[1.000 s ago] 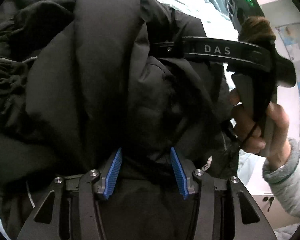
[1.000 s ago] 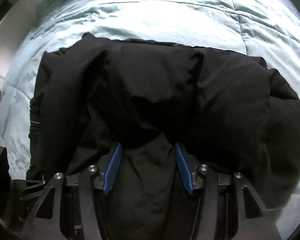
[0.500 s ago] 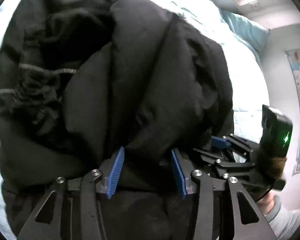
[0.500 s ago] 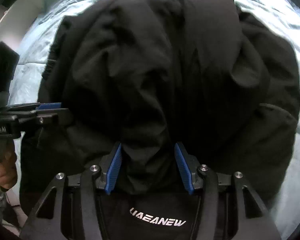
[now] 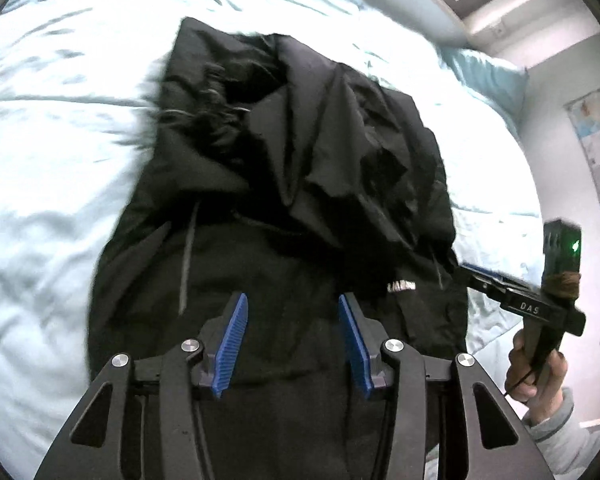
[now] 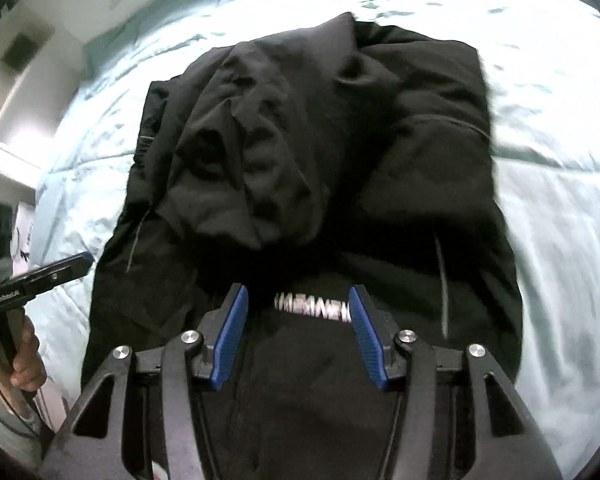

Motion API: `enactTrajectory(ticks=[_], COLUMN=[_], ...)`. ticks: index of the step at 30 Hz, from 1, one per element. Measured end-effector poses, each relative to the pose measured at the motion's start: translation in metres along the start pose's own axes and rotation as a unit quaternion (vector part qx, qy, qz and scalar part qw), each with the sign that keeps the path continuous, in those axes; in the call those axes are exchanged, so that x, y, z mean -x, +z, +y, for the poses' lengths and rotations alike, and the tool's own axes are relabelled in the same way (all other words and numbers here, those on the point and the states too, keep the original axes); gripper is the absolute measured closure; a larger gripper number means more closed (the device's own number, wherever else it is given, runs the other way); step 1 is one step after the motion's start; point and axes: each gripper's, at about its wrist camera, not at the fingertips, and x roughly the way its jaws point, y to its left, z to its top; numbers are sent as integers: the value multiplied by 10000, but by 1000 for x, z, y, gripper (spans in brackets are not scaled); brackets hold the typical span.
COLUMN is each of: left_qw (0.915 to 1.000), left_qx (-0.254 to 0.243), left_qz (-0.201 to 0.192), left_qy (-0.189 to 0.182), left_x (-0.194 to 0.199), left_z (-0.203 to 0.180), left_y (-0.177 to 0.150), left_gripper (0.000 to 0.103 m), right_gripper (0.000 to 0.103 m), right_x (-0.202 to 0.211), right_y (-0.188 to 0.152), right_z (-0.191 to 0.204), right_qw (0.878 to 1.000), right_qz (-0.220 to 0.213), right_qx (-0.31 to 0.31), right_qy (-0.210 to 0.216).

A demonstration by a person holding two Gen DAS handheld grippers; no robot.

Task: Fold large clothes

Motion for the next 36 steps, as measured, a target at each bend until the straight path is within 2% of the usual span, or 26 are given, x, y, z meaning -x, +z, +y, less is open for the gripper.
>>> enactTrajectory(ticks=[3,9,11,16,19,21,23,27,30,32,36], left_qw=[9997,9975,9966,9953,9944,9937,9911,9826,9763,9729,9708], left_qx=[160,573,669,660,787,938,1244,1846,2155,2265,2316], left_qz=[-198,-406,-467,-548,-450,-389,-305,-48,206,443,604], left_qy=[63,118,117,449,537,466,356,196,54,114,188], left_x=[21,57,67,85,89,90,90,84,75,67,56], left_z=[1,37,42,47,58,70,88,119,134,141,144], left_y=[-26,-67,-78,-106,-123,-134,-148,-174,-191,-201,-217], left_gripper=[54,54,54,54,54,54,54,54,54,54,53], right_gripper=[47,47,47,47,46,40,39,39,39,39,39], right_x=[23,54,64,82,85,83,80,70,68,65,61], right_y=[-30,-74,-86,-112,-131,-148,-161,-191,-205,-214,-227], right_z=[-8,-29,-36,-52,-64,-74,-84,-107,-115,-121,-128], right_qw=[9997,9986,9980,9971,9964,9952,9936,9887,9871,9859,9836], right_qz=[-132,-202,-237,-206,-94,8,136,481,605,710,831], right_qx=[-200,-468,-580,-700,-766,-858,-982,-1340,-1366,-1378,-1438], right_qy=[45,-122,-49,-214,-340,-468,-533,-473,-579,-636,-702])
